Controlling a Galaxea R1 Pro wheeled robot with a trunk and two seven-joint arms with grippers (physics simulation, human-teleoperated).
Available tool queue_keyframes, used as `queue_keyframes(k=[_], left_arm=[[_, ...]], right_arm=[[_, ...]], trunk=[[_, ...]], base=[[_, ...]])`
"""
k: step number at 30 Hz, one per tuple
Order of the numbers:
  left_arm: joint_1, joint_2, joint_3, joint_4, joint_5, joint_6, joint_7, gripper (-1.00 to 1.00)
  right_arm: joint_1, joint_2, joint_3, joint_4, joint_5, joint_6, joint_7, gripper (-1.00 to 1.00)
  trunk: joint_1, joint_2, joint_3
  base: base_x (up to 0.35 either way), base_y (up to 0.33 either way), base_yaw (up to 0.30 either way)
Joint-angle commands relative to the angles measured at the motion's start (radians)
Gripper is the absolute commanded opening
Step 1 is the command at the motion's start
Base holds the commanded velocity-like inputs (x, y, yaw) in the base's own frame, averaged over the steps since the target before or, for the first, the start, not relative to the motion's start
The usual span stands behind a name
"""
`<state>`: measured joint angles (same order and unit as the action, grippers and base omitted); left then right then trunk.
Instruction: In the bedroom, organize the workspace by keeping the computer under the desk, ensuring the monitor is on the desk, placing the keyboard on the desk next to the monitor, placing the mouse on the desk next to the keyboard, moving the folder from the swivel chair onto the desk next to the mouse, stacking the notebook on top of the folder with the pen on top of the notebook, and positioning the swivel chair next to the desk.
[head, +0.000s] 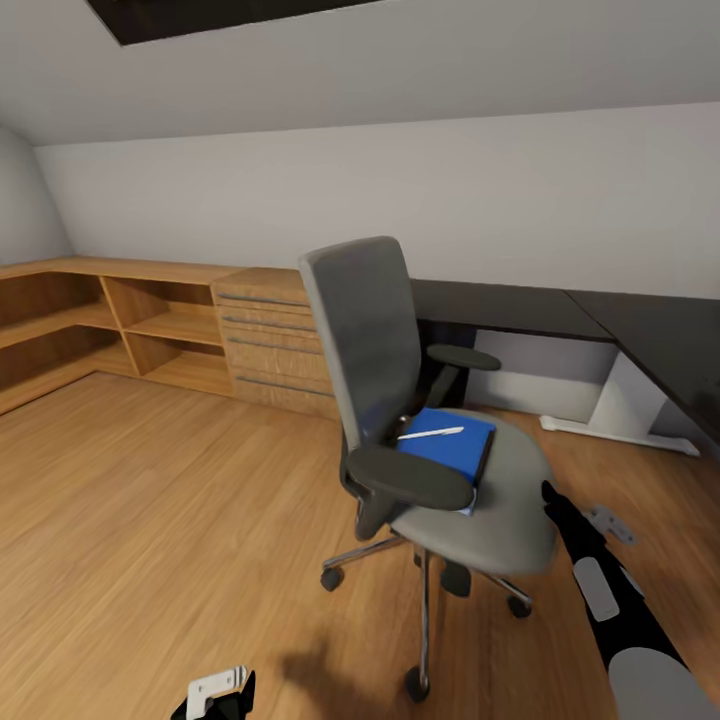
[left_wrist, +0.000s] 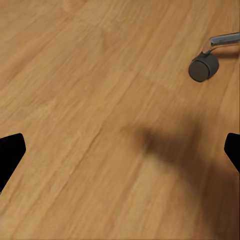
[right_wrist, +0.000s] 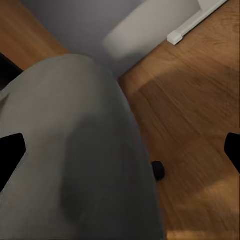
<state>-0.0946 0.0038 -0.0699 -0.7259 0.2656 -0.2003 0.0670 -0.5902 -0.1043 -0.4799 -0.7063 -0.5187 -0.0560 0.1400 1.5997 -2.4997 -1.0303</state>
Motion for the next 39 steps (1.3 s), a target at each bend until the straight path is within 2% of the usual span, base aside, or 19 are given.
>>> queue_keyframes(k=[1, 16, 39], left_arm=[[0.0, 0.001, -0.005, 0.0, 0.006, -0.004, 0.007, 1.0], [0.0, 0.001, -0.005, 0.008, 0.006, -0.005, 0.008, 1.0], [0.0, 0.001, -0.005, 0.008, 0.006, -0.004, 0.008, 1.0]], right_arm=[[-0.001, 0.001, -0.002, 0.001, -0.01, -0.002, 0.008, 1.0], [-0.001, 0.003, -0.002, 0.004, -0.01, -0.007, 0.01, 1.0], [-0.001, 0.003, -0.002, 0.004, -0.009, -0.007, 0.01, 1.0]], trunk=[[0.0, 0.0, -0.001], [0.0, 0.0, -0.001], [0.0, 0.0, -0.001]], base=[[0.222, 0.0, 0.0], [0.034, 0.0, 0.066], [0.0, 0.0, 0.225]])
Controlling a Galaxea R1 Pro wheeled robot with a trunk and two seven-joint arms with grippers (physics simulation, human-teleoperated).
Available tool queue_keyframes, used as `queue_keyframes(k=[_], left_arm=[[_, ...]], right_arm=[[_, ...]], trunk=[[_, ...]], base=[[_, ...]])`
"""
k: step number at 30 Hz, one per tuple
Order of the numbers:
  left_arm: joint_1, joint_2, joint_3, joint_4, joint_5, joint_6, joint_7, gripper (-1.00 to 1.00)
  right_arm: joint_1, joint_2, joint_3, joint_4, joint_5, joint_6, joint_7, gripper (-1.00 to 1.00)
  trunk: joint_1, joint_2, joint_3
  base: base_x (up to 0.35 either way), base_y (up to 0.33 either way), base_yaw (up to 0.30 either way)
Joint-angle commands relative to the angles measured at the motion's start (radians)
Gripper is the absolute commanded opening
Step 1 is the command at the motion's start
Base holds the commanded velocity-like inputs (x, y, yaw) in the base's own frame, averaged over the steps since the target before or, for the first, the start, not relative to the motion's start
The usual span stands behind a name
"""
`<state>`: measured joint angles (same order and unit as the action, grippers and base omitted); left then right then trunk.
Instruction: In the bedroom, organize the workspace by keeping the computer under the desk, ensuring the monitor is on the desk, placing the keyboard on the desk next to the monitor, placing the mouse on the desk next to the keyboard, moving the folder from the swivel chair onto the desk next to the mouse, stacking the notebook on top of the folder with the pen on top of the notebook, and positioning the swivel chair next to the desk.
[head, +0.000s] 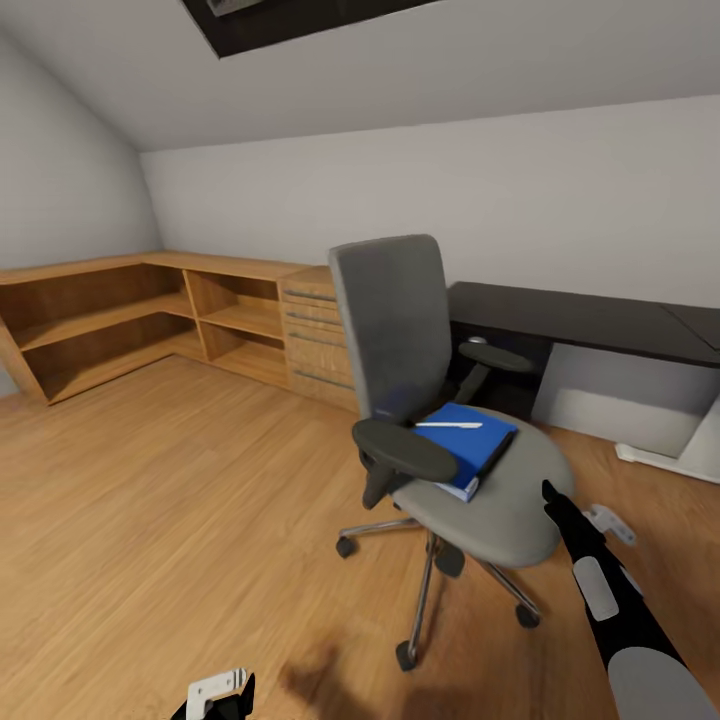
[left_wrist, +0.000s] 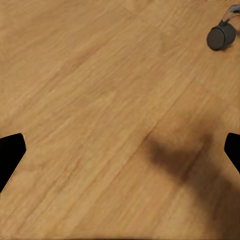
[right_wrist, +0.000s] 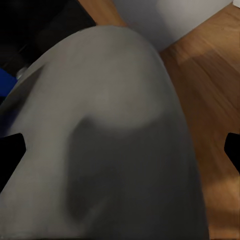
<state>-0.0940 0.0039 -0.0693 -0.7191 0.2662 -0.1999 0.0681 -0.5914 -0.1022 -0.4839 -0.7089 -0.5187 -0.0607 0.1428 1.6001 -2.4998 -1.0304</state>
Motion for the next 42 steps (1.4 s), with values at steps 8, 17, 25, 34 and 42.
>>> queue_keyframes(k=[8, 17, 25, 34, 42], left_arm=[[-0.001, 0.001, -0.006, 0.001, 0.005, -0.004, 0.007, 1.0], [-0.001, 0.001, -0.006, 0.001, 0.005, -0.005, 0.007, 1.0], [-0.001, 0.001, -0.006, 0.001, 0.005, -0.006, 0.007, 1.0], [-0.001, 0.001, -0.006, 0.001, 0.005, -0.006, 0.006, 1.0], [-0.001, 0.001, -0.006, 0.001, 0.004, -0.006, 0.006, 1.0]], right_arm=[[0.0, 0.001, 0.002, 0.005, -0.009, -0.002, 0.008, 1.0], [0.001, -0.002, 0.001, 0.003, -0.009, -0.002, 0.009, 1.0], [0.001, -0.01, -0.004, -0.001, -0.008, -0.002, 0.075, 1.0], [0.001, -0.019, -0.069, -0.003, -0.007, 0.001, 0.095, 1.0], [0.001, -0.018, -0.073, -0.005, -0.011, 0.003, 0.095, 1.0]], trunk=[[0.0, 0.0, -0.004], [0.0, 0.0, -0.006], [0.0, 0.0, -0.006], [0.0, 0.0, -0.006], [0.0, 0.0, -0.006]], base=[[0.0, 0.0, 0.235], [0.0, 0.0, 0.096], [0.0, 0.0, 0.004], [0.0, 0.0, 0.0], [0.0, 0.0, 0.0]])
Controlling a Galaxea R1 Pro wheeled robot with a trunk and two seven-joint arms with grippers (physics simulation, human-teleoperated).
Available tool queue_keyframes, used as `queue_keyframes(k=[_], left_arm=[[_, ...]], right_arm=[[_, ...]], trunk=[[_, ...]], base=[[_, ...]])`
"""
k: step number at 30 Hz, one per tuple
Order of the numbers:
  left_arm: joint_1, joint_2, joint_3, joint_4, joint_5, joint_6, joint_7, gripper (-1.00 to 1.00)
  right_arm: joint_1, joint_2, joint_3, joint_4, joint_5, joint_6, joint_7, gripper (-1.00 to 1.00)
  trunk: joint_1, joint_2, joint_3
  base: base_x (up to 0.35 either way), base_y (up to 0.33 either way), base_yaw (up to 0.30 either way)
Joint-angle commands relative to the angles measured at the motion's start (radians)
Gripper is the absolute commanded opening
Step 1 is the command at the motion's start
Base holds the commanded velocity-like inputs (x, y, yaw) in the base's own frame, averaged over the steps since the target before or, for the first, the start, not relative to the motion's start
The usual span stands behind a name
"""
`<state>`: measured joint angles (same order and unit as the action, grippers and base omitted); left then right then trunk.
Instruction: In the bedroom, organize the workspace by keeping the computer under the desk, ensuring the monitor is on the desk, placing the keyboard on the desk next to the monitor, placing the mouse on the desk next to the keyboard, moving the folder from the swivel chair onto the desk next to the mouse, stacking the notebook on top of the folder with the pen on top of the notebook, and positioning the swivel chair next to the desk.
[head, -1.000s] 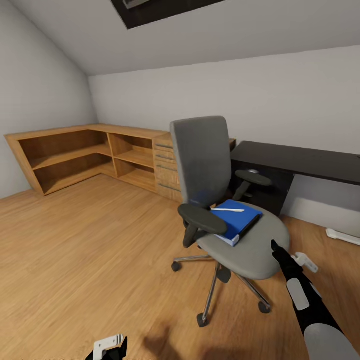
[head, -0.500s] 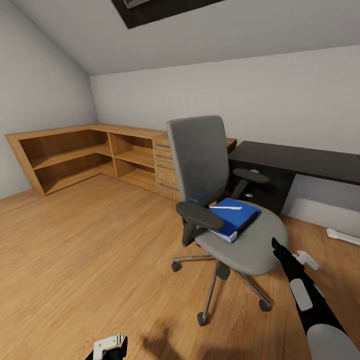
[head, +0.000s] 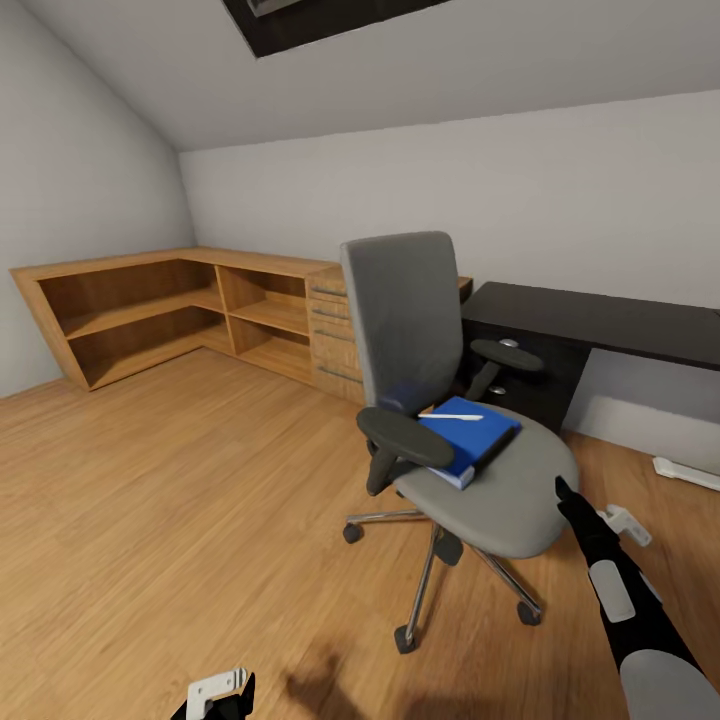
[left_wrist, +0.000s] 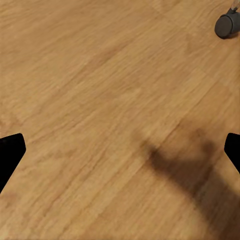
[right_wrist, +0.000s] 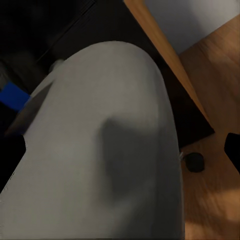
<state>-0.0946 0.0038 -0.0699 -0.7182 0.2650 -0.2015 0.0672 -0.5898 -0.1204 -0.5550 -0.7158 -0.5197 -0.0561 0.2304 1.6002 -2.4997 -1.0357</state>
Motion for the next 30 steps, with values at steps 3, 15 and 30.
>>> queue_keyframes(k=[3, 15, 30], left_arm=[[0.0, 0.001, -0.005, 0.0, 0.005, -0.004, 0.007, 1.0], [0.0, 0.001, -0.005, 0.0, 0.006, -0.003, 0.008, 1.0], [0.0, 0.001, -0.001, 0.0, 0.008, -0.004, 0.012, 1.0]], right_arm=[[-0.001, 0.001, -0.002, -0.003, -0.02, -0.001, 0.007, 1.0], [0.004, 0.006, -0.002, -0.019, -0.037, -0.002, 0.008, 1.0], [0.004, 0.013, -0.002, -0.016, -0.041, -0.002, 0.008, 1.0]], trunk=[[0.0, 0.0, -0.001], [0.0, 0.0, -0.001], [0.0, 0.0, -0.001]], base=[[0.0, 0.0, 0.0], [0.001, -0.005, 0.0], [0.045, -0.083, 0.003]])
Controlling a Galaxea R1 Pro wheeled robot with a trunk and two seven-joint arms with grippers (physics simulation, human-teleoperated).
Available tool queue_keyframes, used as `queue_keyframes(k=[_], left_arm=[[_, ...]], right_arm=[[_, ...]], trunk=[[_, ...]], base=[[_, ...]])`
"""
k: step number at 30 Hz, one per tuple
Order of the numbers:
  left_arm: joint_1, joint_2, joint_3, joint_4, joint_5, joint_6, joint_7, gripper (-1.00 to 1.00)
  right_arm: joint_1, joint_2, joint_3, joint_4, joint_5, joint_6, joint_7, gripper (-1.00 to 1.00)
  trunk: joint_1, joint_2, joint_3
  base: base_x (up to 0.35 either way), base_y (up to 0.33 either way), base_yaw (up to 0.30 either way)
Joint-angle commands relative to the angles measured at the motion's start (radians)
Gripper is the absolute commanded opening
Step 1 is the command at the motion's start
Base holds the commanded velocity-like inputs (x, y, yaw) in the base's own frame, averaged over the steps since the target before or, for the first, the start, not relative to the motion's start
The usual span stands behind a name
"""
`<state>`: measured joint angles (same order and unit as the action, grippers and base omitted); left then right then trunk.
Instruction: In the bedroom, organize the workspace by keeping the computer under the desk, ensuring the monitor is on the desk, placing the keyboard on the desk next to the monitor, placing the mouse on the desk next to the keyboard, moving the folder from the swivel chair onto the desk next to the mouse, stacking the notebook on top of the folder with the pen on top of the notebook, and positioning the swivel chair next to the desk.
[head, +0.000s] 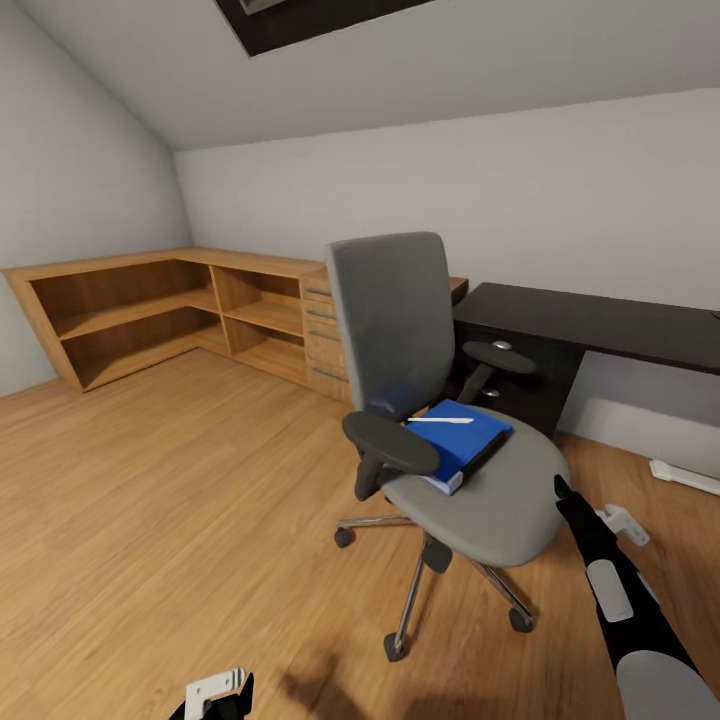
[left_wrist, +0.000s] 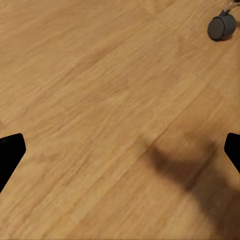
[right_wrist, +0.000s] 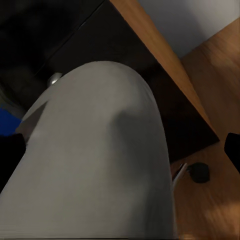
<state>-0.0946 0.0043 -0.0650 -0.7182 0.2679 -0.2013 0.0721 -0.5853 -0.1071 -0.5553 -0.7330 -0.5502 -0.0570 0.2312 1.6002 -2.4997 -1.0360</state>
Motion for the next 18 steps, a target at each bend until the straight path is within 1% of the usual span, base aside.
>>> queue_keyframes(k=[1, 8, 18], left_arm=[[0.0, 0.001, -0.005, 0.0, 0.005, -0.004, 0.008, 1.0], [0.0, 0.001, -0.006, 0.0, 0.004, -0.004, 0.008, 1.0], [0.0, 0.001, -0.006, 0.0, 0.004, -0.004, 0.008, 1.0]], right_arm=[[-0.001, 0.0, -0.002, 0.003, -0.011, -0.001, 0.007, 1.0], [-0.001, 0.003, -0.002, 0.008, -0.01, -0.001, 0.007, 1.0], [-0.001, 0.003, -0.002, 0.009, -0.01, -0.001, 0.007, 1.0]], trunk=[[0.0, 0.0, -0.001], [0.0, 0.0, -0.008], [0.0, 0.0, -0.019]], base=[[0.001, -0.002, 0.085], [0.0, 0.0, 0.16], [0.0, 0.0, 0.211]])
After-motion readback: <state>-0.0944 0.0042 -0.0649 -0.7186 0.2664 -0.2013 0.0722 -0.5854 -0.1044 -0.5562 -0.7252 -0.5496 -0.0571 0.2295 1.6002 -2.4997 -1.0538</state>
